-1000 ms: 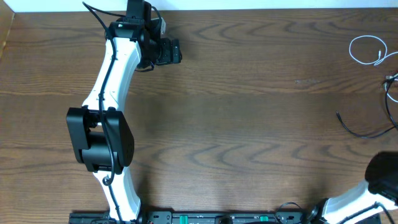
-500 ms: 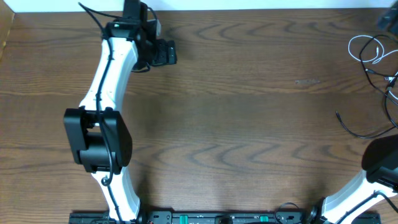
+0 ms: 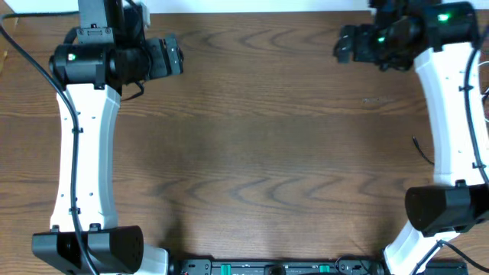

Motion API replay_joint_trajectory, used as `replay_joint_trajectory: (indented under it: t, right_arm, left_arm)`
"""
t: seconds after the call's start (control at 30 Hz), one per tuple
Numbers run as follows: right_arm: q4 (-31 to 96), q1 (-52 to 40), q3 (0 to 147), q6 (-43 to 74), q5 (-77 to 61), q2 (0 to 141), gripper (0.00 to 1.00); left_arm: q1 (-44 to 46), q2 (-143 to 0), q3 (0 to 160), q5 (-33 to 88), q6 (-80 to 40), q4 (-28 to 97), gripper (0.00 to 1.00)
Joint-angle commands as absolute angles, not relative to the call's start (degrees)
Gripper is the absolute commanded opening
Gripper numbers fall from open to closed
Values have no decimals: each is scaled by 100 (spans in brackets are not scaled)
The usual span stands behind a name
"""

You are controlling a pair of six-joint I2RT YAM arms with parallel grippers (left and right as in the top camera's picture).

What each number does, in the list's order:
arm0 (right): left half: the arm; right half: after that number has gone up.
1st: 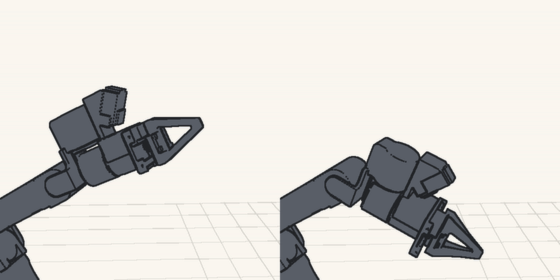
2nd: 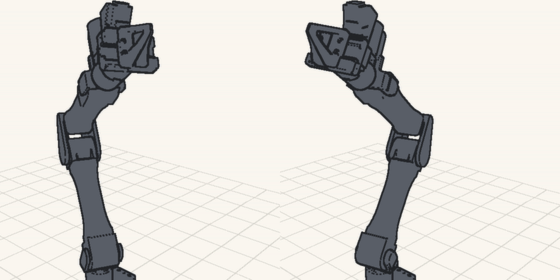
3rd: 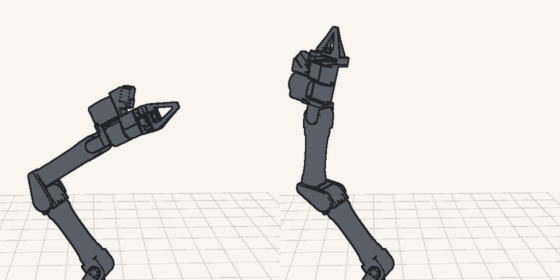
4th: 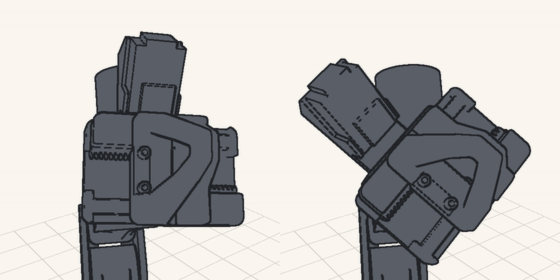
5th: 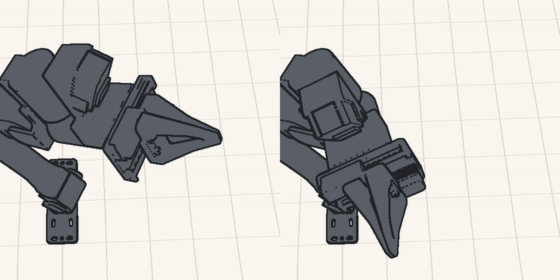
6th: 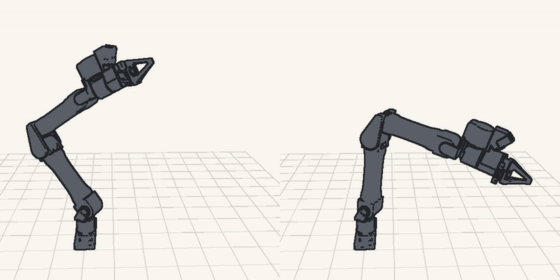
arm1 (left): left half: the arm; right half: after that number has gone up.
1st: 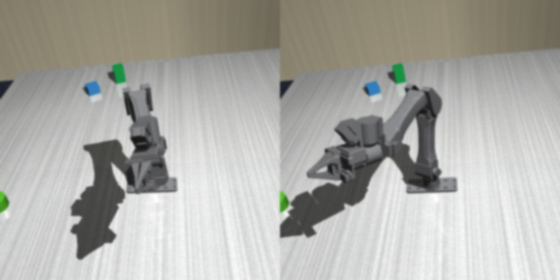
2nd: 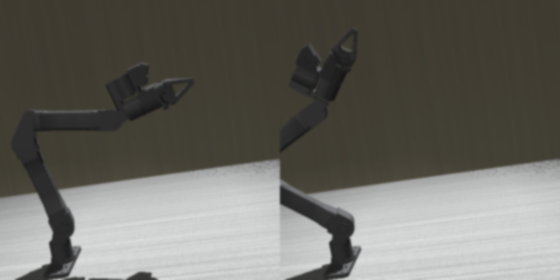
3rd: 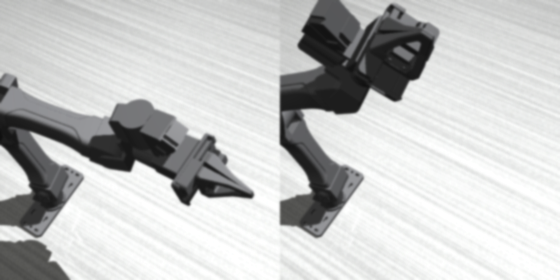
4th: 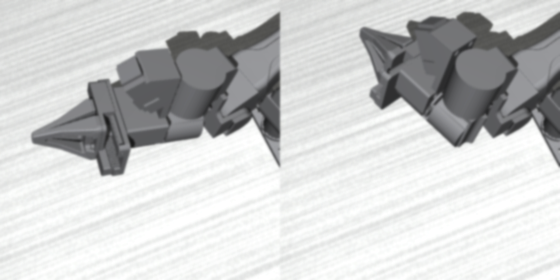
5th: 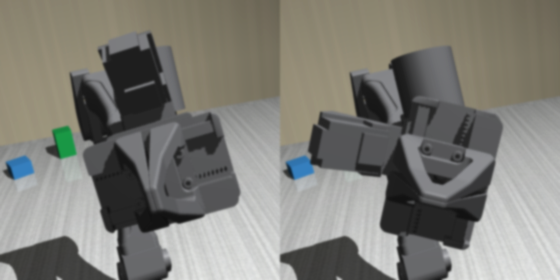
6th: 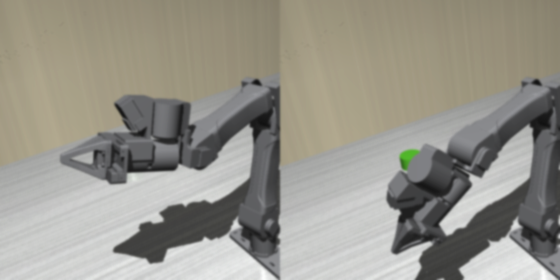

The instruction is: Untangle cables

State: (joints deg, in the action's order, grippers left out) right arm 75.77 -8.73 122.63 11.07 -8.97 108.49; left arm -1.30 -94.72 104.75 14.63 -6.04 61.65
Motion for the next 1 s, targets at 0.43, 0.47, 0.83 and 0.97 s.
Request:
replay_joint_trajectory:
  t: [0.43, 0.47, 0.83, 0.97]
  right_arm:
    - [8366, -1415, 12326, 1024, -620, 9380, 99]
    - [8482, -1415, 12326, 1024, -622, 9334, 99]
    - [9727, -1413, 12315, 1020, -672, 9214, 99]
    - [9730, -1417, 12315, 751, -598, 9214, 99]
  left_arm:
    - [-132, -9546, 10479, 1426, -631, 6442, 94]
    - [-132, -9546, 10479, 1426, -631, 6442, 94]
    - [-132, -9546, 10479, 1426, -631, 6442, 95]
    - [-132, -9546, 10479, 1426, -631, 6442, 94]
